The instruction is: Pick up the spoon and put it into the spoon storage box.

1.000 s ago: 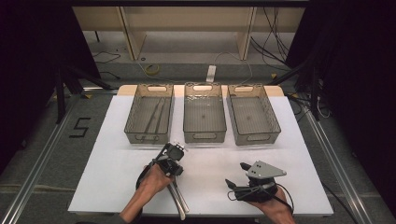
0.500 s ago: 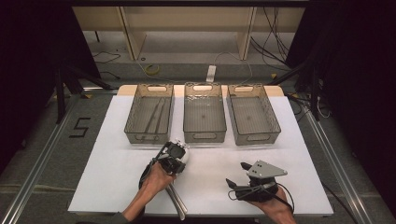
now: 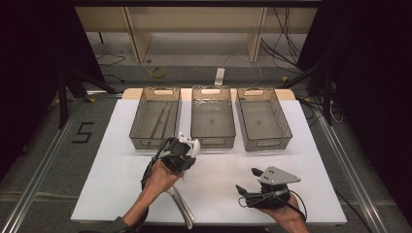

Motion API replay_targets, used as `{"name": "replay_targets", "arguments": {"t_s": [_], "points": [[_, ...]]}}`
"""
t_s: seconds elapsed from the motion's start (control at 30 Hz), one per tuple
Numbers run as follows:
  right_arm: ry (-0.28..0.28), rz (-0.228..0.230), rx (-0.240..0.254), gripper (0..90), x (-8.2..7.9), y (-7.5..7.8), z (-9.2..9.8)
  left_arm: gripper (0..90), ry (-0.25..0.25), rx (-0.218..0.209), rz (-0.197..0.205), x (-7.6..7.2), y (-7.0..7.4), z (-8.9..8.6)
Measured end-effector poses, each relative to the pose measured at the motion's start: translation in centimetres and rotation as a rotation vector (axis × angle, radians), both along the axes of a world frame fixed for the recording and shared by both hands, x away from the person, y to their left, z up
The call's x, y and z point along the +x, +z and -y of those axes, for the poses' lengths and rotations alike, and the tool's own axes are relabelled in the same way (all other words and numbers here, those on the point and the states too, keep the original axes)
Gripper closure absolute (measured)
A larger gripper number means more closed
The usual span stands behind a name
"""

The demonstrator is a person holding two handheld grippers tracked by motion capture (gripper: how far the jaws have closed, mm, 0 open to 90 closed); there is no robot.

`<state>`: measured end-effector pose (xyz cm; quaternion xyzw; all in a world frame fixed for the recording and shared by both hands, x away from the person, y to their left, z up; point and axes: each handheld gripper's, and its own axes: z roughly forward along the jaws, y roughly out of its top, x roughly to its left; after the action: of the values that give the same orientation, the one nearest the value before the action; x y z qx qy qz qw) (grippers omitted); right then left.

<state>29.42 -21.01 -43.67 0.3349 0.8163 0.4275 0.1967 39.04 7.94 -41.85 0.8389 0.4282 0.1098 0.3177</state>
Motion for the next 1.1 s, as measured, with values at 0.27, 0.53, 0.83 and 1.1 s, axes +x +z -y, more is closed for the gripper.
{"name": "replay_targets", "arguments": {"t_s": [0.27,0.53,0.83,1.1], "points": [[-0.001,0.001,0.002,25.5,0.0,0.0,0.1,83.9,0.008,-0.054,0.035,1.1,1.4,-1.0],[-0.003,0.002,0.007,25.3,0.0,0.1,0.1,83.9,0.028,-0.085,0.083,2.3,3.1,-1.7],[-0.010,0.008,0.019,25.0,0.0,0.2,0.2,83.9,0.045,-0.121,0.137,4.3,5.0,-1.7],[-0.006,0.004,0.016,24.9,0.0,0.1,0.2,83.9,0.063,-0.128,0.149,6.8,5.5,-0.8]]}}
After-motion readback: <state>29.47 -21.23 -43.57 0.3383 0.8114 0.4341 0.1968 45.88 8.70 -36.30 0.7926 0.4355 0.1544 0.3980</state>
